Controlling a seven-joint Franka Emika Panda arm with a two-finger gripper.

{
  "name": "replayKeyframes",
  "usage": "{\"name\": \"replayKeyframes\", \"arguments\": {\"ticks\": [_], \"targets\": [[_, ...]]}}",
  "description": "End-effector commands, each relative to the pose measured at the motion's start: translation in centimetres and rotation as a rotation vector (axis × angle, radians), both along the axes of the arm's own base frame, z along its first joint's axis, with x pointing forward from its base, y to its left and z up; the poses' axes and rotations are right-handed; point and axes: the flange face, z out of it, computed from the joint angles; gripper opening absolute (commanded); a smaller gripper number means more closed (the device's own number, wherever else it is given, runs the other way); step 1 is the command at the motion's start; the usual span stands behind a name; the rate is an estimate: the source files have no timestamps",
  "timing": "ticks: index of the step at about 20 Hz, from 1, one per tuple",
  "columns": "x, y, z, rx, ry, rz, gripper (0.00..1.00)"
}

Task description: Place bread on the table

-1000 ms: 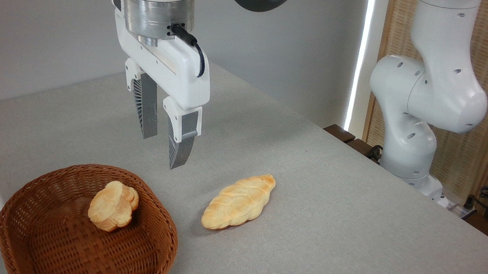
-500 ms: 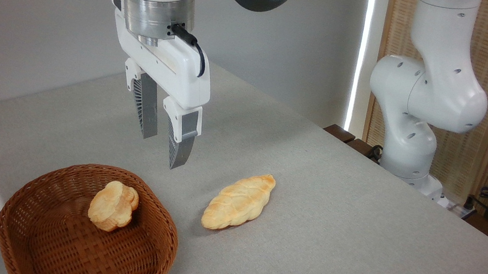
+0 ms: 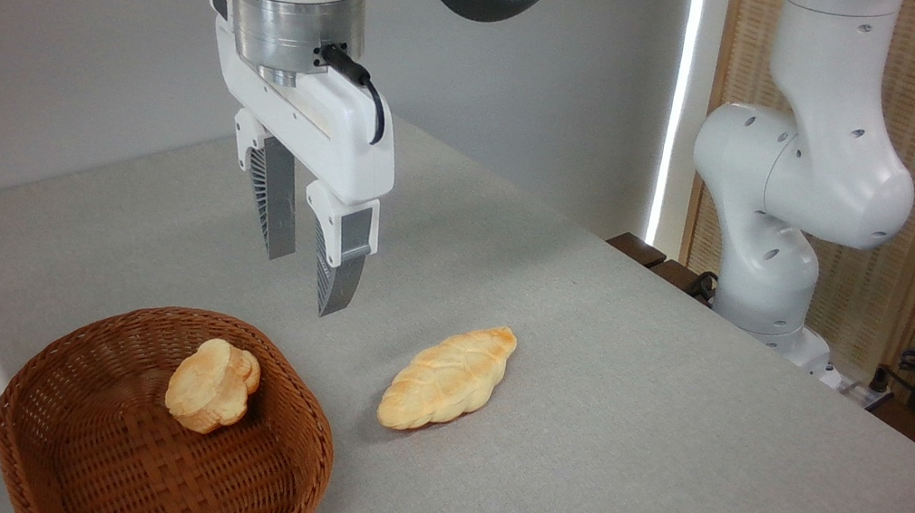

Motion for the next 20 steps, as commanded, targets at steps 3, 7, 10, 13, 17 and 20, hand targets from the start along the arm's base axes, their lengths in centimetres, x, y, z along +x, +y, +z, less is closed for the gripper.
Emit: {"name": "replayKeyframes", "arguments": {"ticks": [3,7,10,13,17,20], "targets": [[0.0,-0.4,-0.5,0.006,0.021,-0.018,1.00],[1.2,-0.7,-1.5,0.001,-0.016,-0.020,1.00],[3.1,-1.0,-2.1,-0.007,-0.114,-0.012,1.00],[4.2,-1.1,-3.5,-0.009,-0.132,-0.011,1.00],[5.6,-1.8,-6.0,-0.008,-0.143,-0.026,1.00],[6.2,-3.1,-8.3,-0.011,-0.120,-0.049,1.00]]}}
